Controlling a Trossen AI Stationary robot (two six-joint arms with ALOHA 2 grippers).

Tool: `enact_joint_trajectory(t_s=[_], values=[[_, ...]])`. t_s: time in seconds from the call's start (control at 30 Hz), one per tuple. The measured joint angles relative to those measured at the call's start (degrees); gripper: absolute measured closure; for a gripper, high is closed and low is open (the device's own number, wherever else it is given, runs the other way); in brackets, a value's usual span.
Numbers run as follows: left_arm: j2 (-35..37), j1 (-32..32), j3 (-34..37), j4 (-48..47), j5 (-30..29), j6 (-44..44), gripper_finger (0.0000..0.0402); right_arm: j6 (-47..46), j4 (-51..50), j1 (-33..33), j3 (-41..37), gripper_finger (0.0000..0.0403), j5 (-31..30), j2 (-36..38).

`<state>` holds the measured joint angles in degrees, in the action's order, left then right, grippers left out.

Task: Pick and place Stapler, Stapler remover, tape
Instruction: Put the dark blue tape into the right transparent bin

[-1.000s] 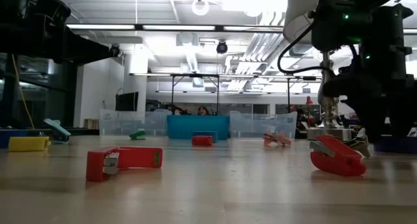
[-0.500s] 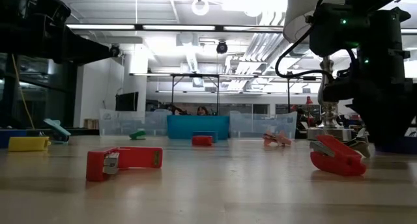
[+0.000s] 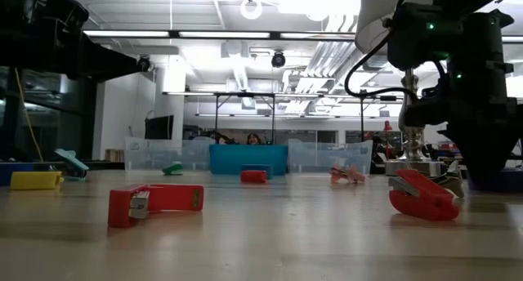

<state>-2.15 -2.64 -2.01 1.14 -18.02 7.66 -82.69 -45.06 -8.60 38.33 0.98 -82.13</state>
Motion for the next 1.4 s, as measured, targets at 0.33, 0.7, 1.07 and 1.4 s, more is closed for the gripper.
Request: enact_joint_trajectory(t_s=[0.33,0.7,1.07,1.4], values=[[0.0,0.0,0.0,0.0,0.0,0.0,0.0197,3.3,1.4,2.6,7.4,0.0371,-4.0,0.0],[0.0,0.0,0.0,0.0,0.0,0.0,0.0197,17.9,1.2,13.0,21.8,0.0367,-13.5,0.0],[0.0,0.0,0.0,0.0,0.0,0.0,0.0197,36.1,5.6,27.3,30.9,0.0367,-14.2,-0.9],[0.0,0.0,0.0,0.0,0.0,0.0,0.0197,44.3,8.9,33.9,40.7,0.0369,-13.5,-15.0]])
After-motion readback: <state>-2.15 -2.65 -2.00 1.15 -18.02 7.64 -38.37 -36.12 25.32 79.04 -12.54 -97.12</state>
